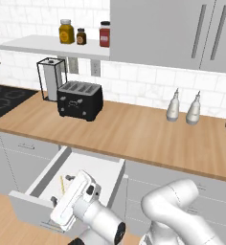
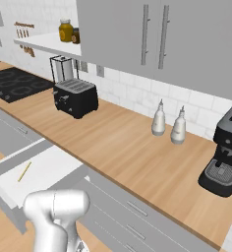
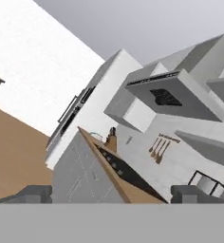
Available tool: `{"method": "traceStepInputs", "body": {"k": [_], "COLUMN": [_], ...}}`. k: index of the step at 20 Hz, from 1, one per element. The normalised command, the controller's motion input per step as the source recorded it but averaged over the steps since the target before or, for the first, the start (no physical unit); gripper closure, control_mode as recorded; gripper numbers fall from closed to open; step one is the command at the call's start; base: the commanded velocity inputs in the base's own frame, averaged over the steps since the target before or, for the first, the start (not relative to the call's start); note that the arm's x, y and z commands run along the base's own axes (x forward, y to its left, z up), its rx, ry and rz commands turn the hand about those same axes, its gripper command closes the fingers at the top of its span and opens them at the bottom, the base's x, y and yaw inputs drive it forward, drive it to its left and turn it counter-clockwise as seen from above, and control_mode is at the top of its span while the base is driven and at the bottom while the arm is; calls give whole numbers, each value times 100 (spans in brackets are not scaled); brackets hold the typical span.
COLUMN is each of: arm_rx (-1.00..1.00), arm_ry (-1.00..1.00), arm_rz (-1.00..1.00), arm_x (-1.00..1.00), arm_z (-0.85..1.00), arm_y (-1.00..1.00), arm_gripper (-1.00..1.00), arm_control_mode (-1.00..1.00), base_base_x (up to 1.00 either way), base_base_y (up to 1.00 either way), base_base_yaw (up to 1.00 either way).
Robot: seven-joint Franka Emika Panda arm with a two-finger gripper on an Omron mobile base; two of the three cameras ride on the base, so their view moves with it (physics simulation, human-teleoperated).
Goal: Take a straw from the drawer in front and place it inside the glass cup on the dining counter.
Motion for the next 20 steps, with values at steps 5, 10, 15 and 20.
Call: {"method": "traceStepInputs", "body": {"k": [5, 10, 15, 20], "arm_rx": [22, 9, 0, 0], "arm_ry": [33, 57, 99, 100], "arm_rz": [-26, -19, -18, -32], "arm_x": [47, 56, 16, 0], "arm_z": [100, 100, 66, -4], "arm_y": [-13, -14, -16, -1], "arm_gripper": [-100, -100, -100, -100], "arm_control_mode": [-100, -100, -100, -100], "base_base_x": [0, 0, 0, 0], "base_base_y": [0, 0, 0, 0], "base_base_yaw": [0, 0, 0, 0]}}
